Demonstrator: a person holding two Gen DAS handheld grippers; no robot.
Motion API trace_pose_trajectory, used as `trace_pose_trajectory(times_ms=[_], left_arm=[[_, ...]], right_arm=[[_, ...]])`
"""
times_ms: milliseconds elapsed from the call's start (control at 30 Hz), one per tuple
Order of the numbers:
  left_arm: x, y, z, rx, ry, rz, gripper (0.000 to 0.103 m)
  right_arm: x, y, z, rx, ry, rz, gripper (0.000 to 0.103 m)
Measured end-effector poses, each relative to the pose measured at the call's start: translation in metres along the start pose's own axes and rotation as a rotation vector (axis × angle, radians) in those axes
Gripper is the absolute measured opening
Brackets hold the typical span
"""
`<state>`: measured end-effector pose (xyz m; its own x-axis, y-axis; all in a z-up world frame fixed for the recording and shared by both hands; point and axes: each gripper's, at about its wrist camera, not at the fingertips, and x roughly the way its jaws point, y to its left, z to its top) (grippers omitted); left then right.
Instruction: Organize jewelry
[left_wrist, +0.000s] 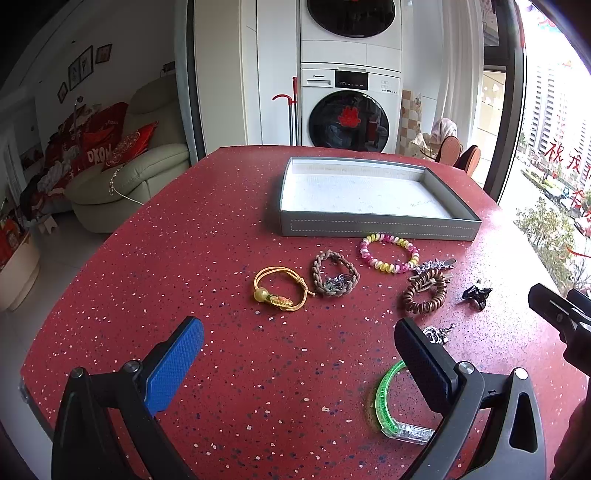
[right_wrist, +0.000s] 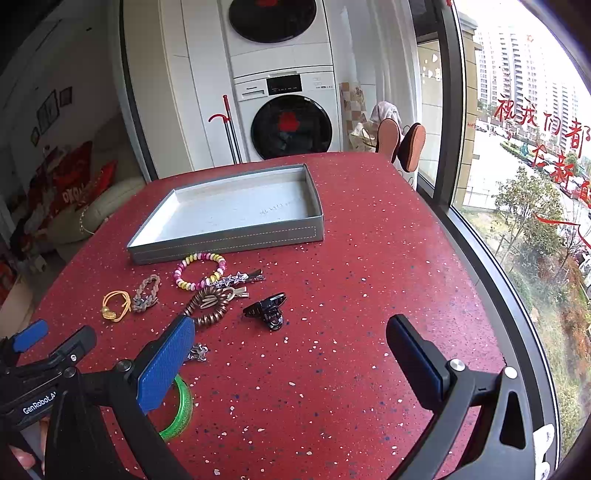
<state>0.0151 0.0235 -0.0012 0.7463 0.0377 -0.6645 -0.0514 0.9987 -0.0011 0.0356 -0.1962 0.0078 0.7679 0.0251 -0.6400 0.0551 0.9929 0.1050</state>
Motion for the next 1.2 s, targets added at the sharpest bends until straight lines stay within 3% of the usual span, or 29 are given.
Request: trace_pose_trajectory(times_ms=[533,1200], left_arm=[[-0.006,0.007,0.008,-0.02,-0.021,-0.001,0.103],[0.003,0.013,0.007,-0.044,0.03,0.0,0.103]], right_arm=[[-0.004,-0.001,0.002,-0.003,-0.001,-0.007,0.103],[0.001,0.002,0.008,-0.025,0.024,0.013,0.103]])
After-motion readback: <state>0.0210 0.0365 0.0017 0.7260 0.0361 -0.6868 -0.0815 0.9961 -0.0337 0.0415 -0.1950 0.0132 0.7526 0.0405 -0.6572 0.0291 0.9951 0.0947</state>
